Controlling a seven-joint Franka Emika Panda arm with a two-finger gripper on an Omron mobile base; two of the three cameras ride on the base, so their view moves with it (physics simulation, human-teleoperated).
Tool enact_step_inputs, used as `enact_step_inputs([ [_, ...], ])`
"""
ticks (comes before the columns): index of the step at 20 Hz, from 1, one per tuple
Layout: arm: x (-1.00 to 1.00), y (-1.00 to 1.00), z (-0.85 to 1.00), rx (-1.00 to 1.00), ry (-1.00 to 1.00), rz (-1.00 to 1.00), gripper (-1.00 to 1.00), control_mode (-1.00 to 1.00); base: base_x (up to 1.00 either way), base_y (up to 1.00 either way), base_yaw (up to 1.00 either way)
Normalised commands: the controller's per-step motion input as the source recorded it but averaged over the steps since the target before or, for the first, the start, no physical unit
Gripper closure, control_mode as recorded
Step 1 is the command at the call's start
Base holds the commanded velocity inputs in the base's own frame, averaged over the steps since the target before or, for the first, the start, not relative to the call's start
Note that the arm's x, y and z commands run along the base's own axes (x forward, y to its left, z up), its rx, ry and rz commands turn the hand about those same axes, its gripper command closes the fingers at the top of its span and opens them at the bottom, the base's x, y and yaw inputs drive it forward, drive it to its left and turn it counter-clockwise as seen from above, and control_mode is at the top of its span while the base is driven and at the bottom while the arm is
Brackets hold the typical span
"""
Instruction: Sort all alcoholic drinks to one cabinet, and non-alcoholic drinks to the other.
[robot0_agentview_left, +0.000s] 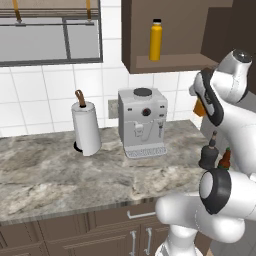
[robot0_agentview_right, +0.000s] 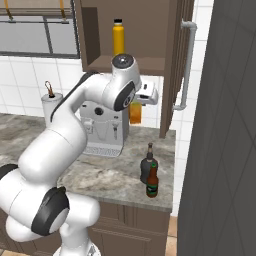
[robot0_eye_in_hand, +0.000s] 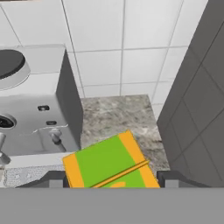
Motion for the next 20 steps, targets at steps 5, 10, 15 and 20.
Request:
enact_step_inputs([
  [5, -0.05, 0.0, 0.42, -0.01, -0.07, 0.0, 1.0, -1.0, 0.0, 0.0, 0.0],
  [10, -0.02, 0.0, 0.43, -0.01, -0.08, -0.01, 1.0, -1.0, 0.0, 0.0, 0.0],
  [15, -0.01, 0.0, 0.44, 0.0, -0.08, -0.02, 1.0, -1.0, 0.0, 0.0, 0.0],
  [20, 0.0, 0.03, 0.42, 0.0, -0.04, -0.03, 1.0, -1.0, 0.0, 0.0, 0.0],
])
